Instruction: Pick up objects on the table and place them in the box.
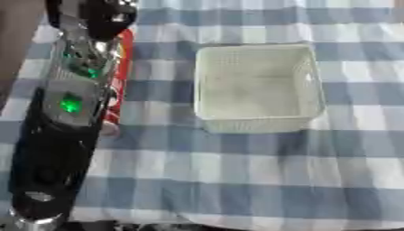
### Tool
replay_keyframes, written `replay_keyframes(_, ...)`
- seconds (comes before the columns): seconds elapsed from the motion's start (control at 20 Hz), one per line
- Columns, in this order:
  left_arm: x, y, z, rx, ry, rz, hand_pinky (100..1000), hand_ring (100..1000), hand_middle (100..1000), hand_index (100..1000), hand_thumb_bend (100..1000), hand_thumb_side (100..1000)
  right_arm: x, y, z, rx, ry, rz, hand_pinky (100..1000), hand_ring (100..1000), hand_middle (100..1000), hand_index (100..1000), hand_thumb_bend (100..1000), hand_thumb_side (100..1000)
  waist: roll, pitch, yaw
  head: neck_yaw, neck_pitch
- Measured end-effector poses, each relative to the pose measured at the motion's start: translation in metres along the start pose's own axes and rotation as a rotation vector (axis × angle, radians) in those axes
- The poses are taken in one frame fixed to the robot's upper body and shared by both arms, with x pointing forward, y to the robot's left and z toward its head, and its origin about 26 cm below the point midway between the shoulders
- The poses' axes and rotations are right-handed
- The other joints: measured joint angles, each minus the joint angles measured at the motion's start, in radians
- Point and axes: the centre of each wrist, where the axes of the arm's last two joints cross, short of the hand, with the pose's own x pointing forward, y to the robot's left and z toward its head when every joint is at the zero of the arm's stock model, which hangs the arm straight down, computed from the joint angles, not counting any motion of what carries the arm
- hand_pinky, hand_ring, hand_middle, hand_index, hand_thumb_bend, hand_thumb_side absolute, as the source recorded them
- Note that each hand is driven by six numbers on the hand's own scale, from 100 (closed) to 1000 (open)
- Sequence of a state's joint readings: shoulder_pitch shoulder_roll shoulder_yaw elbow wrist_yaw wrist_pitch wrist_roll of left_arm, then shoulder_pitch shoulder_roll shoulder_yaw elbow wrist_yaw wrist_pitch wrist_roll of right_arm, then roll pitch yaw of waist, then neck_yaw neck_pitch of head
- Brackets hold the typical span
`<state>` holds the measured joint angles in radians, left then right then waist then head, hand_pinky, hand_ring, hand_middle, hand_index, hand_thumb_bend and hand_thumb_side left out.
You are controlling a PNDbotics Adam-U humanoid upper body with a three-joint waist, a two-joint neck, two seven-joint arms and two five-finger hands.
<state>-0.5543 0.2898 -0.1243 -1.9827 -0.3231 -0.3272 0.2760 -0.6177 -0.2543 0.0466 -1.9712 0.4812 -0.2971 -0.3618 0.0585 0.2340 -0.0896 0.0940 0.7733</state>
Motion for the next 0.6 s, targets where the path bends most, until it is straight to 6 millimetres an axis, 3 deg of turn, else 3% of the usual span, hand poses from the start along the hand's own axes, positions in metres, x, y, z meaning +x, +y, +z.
replay_keyframes(0.3, -0.0011, 0.0017, 0.0028, -0.022, -0.006, -0.012, 699, 790, 820, 878, 353, 807, 0.0014, -0.001, 0.0032, 0.008, 0.007, 0.001, 516, 688, 710, 721, 100, 970, -0.004, 0.0, 0.003, 0.003, 0.0)
replay_keyframes(0.35, -0.0011, 0.0019, 0.003, -0.024, -0.006, -0.014, 697, 784, 817, 878, 365, 773, 0.0014, -0.001, 0.0032, 0.009, 0.008, 0.001, 517, 686, 708, 720, 100, 969, -0.004, 0.0, 0.003, 0.003, 0.0)
replay_keyframes(0.45, -0.0018, 0.0027, 0.0051, -0.032, 0.005, -0.024, 646, 751, 806, 877, 348, 749, 0.0012, -0.0011, 0.0041, 0.013, 0.012, 0.004, 516, 684, 707, 719, 100, 968, -0.004, 0.0, 0.003, 0.003, 0.0)
replay_keyframes(0.5, -0.0022, 0.0038, 0.0061, -0.036, 0.02, -0.032, 682, 772, 813, 879, 365, 757, 0.0009, -0.0013, 0.0056, 0.016, 0.016, 0.007, 516, 685, 707, 720, 100, 968, -0.004, 0.0, 0.003, 0.003, 0.0)
replay_keyframes(0.55, -0.0027, 0.0055, 0.0069, -0.043, 0.042, -0.044, 614, 728, 795, 879, 272, 719, 0.0006, -0.0015, 0.0063, 0.018, 0.019, 0.009, 506, 674, 697, 711, 100, 985, -0.004, 0.0, 0.003, 0.003, 0.0)
replay_keyframes(0.6, -0.0036, 0.008, 0.0078, -0.054, 0.082, -0.066, 613, 728, 794, 880, 305, 703, 0.0003, -0.0018, 0.0071, 0.02, 0.021, 0.015, 504, 673, 696, 710, 100, 986, -0.004, 0.0, 0.003, 0.003, 0.0)
